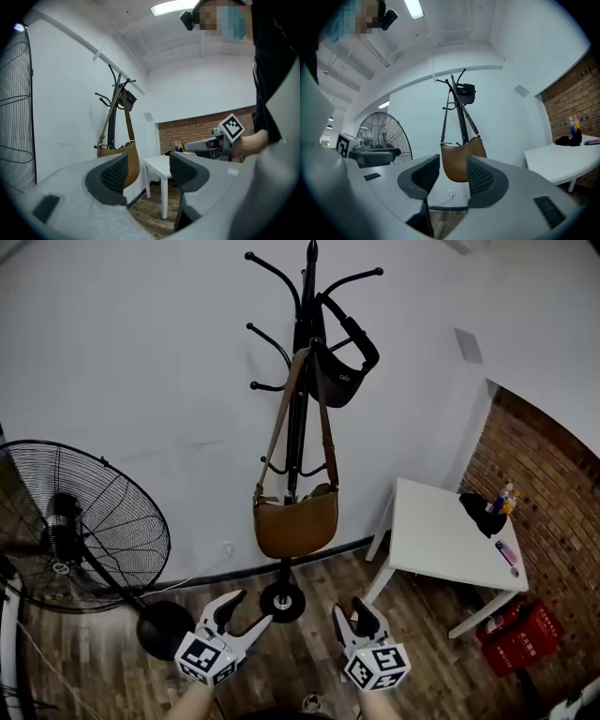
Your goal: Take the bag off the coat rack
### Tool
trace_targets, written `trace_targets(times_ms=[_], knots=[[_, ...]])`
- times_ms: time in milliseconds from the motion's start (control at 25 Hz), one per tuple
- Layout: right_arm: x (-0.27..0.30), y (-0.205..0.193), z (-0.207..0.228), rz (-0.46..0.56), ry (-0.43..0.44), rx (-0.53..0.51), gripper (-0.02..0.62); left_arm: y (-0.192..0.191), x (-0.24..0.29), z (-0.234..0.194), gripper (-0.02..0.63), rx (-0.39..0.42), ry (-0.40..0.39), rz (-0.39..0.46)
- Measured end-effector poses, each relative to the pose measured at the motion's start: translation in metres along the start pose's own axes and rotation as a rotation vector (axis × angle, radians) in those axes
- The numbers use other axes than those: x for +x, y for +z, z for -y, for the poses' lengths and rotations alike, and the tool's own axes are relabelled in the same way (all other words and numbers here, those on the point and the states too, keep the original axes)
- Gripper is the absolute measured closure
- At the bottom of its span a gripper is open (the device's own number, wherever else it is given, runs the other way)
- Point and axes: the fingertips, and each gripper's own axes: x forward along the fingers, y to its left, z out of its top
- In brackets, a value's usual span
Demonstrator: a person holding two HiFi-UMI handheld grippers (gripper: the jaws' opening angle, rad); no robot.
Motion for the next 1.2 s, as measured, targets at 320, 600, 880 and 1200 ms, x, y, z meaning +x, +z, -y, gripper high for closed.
trace_targets(times_ms=[320,600,880,1200], knots=[[0.034,0.009,0.05,-0.032,0.103,-0.024,0.436,-0.005,0.046,-0.01,0.336,-0.032,0.142,0.017],[0.056,0.02,0.082,-0.038,0.166,-0.042,0.436,-0.001,0.072,-0.012,0.336,-0.023,0.229,0.024],[0.084,0.027,0.091,-0.02,0.19,-0.033,0.436,-0.003,0.09,-0.032,0.339,-0.016,0.267,0.013],[0.135,0.041,0.099,0.013,0.173,-0.045,0.436,0.003,0.12,-0.083,0.342,-0.007,0.27,0.038]])
